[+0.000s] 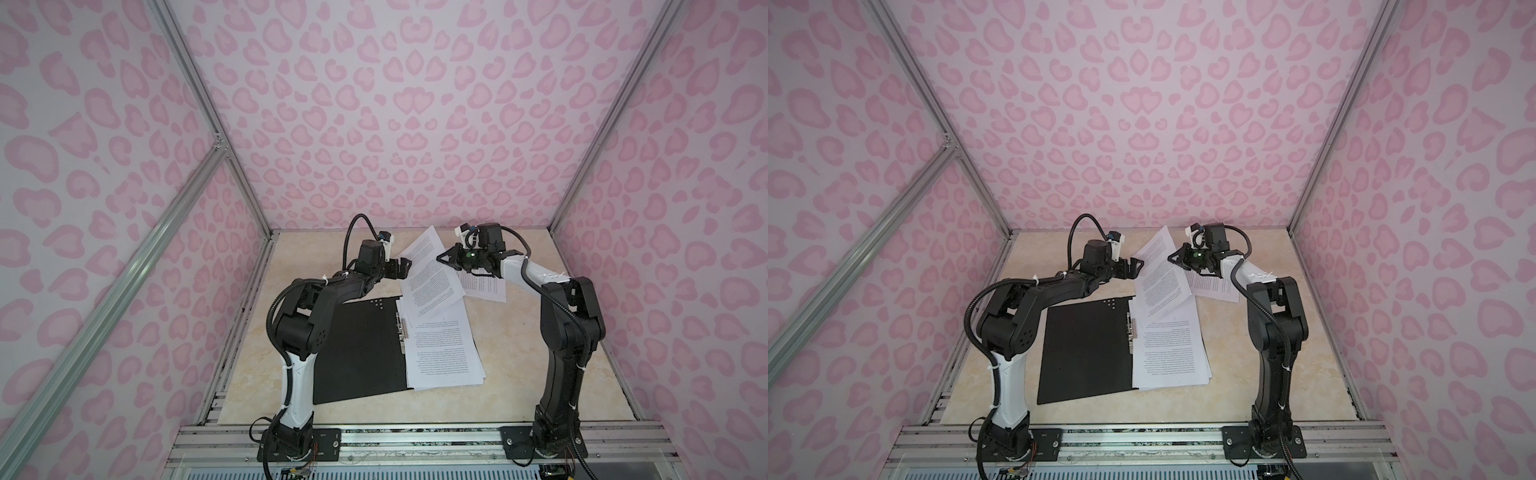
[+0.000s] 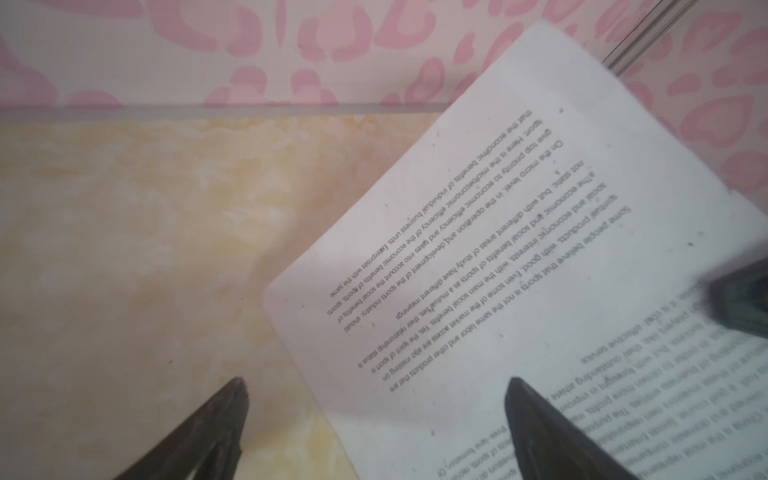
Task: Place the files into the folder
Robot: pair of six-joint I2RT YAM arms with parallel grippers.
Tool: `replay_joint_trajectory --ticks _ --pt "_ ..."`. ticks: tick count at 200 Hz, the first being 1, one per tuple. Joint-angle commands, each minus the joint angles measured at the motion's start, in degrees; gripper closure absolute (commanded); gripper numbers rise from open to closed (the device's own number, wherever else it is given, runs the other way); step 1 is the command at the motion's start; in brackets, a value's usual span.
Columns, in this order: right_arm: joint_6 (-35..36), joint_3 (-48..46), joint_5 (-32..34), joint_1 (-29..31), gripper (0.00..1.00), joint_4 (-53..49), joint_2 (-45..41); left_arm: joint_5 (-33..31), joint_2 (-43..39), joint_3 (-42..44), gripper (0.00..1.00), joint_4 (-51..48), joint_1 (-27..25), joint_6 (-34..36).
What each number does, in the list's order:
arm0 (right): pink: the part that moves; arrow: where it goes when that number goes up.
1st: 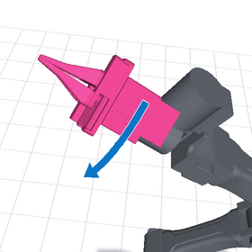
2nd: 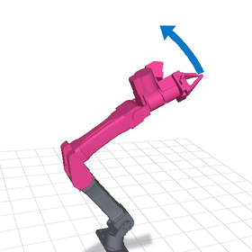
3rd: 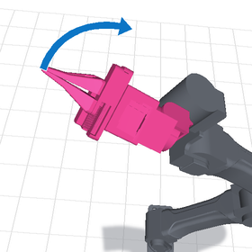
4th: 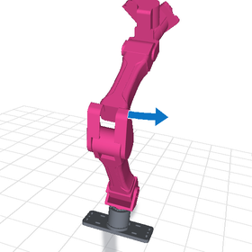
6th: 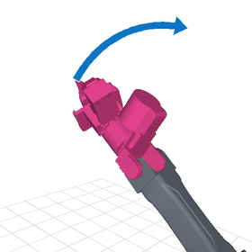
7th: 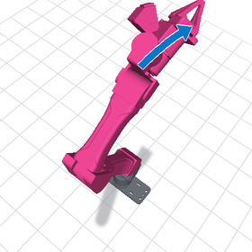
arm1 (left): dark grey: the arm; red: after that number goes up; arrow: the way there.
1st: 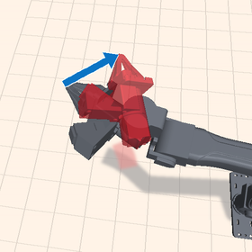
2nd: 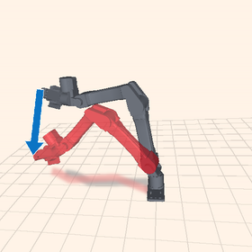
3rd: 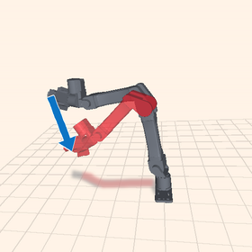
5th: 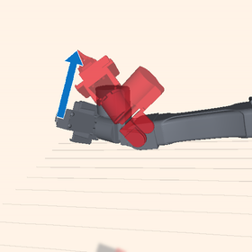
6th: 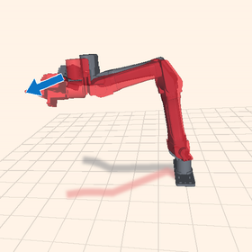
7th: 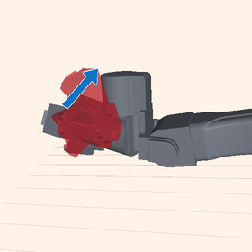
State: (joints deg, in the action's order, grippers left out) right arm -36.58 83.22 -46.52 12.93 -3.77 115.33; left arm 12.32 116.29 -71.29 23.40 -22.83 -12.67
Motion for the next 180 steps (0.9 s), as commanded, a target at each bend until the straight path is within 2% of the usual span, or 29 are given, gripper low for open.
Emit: replay_joint_trajectory --ticks 1,15,39,67,80,93,111,132,158,180 --pt "-2.31 -1.95 -0.23 0.56 1.00 2.94 -1.67 -8.20 -26.21 10.57 0.02 27.42 0.07 5.01" --pt "-2.60 -3.51 0.18 1.03 1.00 3.55 -3.33 -10.42 -29.92 16.12 0.02 34.12 -0.43 7.14" --pt "-4.11 -7.06 0.44 1.53 1.00 5.97 -6.13 -14.16 -34.49 22.16 0.02 35.74 -1.51 9.79" --pt "-4.78 -11.32 2.68 2.67 1.00 6.49 -11.68 -18.70 -42.28 29.29 0.02 34.35 -2.67 7.61" --pt "-5.10 -12.80 3.60 3.85 1.00 4.78 -14.86 -20.47 -46.59 29.61 0.02 25.13 -2.77 4.28" --pt "-5.89 -14.93 4.28 5.28 1.00 4.37 -18.79 -21.59 -50.97 26.82 0.02 8.34 -2.76 -1.88" --pt "-6.84 -17.58 5.88 7.19 1.00 3.64 -24.65 -16.35 -55.13 24.03 0.02 -9.58 -2.78 -7.79" --pt "-10.12 -22.16 7.10 8.28 1.00 4.09 -31.75 -9.82 -62.11 28.40 0.02 -16.51 -2.76 -11.20" --pt "-12.23 -27.85 4.79 6.54 1.00 4.71 -37.52 -5.90 -71.13 32.67 0.03 -26.03 -2.79 -9.32" --pt "-6.48 -32.29 7.37 2.71 1.00 -0.41 -39.57 -3.85 -77.07 35.01 0.02 -34.37 -2.75 -7.67"
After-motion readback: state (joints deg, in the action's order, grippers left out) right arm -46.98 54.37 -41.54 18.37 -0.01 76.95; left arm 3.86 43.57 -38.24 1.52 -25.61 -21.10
